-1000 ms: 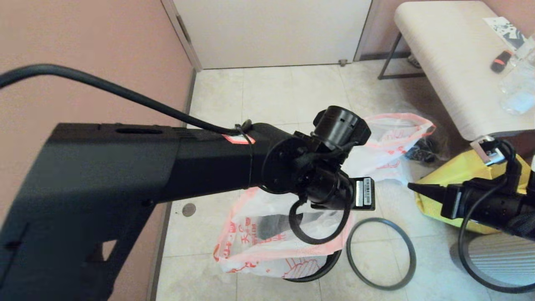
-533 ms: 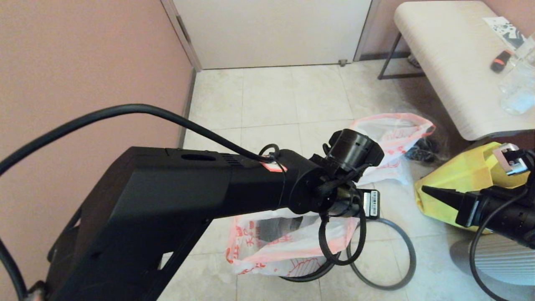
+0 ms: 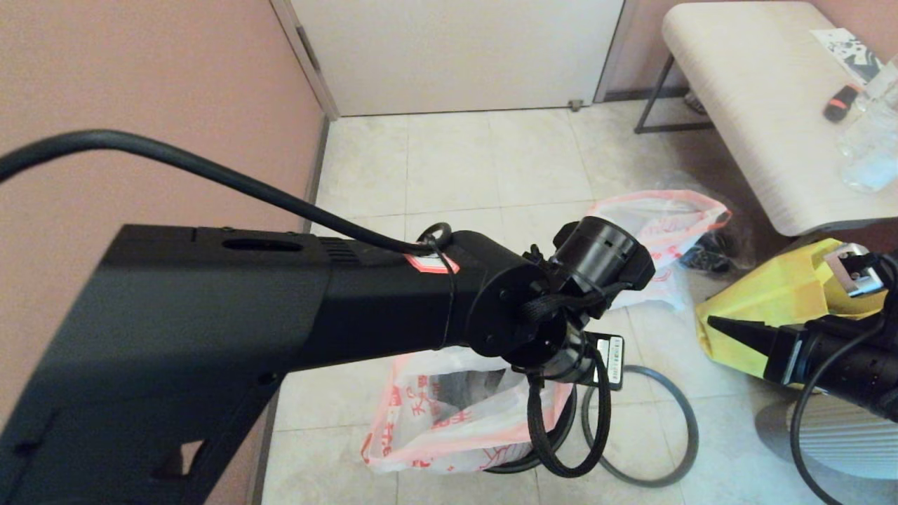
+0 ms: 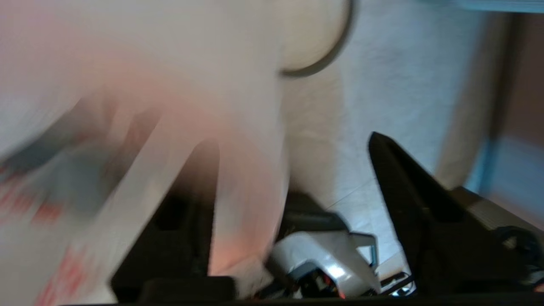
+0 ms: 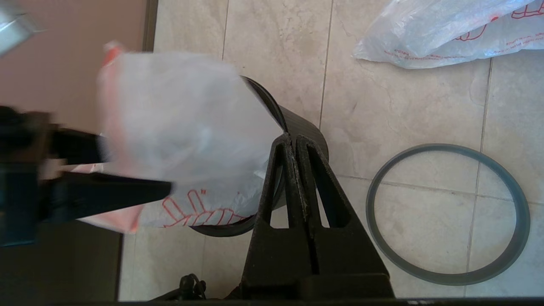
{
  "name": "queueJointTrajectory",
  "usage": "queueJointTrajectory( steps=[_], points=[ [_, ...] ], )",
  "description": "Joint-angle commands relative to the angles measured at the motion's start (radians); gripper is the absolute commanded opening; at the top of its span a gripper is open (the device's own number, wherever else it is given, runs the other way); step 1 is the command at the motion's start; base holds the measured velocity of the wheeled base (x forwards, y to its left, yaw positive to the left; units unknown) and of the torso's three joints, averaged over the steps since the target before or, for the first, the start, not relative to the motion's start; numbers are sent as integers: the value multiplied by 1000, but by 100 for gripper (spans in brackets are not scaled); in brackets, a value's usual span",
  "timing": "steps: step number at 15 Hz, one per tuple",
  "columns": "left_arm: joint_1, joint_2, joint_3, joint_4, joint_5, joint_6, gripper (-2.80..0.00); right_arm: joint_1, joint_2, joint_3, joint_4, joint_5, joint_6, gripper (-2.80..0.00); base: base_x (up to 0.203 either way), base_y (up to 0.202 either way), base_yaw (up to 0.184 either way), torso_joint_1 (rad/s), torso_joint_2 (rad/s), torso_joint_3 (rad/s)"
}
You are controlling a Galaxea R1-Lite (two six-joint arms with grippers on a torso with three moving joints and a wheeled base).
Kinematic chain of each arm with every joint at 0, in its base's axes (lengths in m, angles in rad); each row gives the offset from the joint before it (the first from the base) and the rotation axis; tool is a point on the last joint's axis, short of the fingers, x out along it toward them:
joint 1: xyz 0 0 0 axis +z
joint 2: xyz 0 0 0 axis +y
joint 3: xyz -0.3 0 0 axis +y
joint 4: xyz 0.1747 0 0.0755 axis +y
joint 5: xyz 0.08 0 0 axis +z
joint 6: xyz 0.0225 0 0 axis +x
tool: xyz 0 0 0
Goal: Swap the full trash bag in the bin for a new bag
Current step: Put the new garbage bag on the trash can
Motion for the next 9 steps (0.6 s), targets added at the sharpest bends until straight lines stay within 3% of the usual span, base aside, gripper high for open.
queueJointTrajectory(
  steps=[1,6,9],
  points=[
    [4,-56,41,12,16,-20,0,3,12,-3,-4,2,0,-280,0,0,0,0,0,0],
    [26,-159,173,-23,17,-33,0,13,15,-19,5,-14,-1,-280,0,0,0,0,0,0],
    [31,-259,284,-112,12,-36,0,29,15,-20,7,-15,-3,-280,0,0,0,0,0,0]
  ],
)
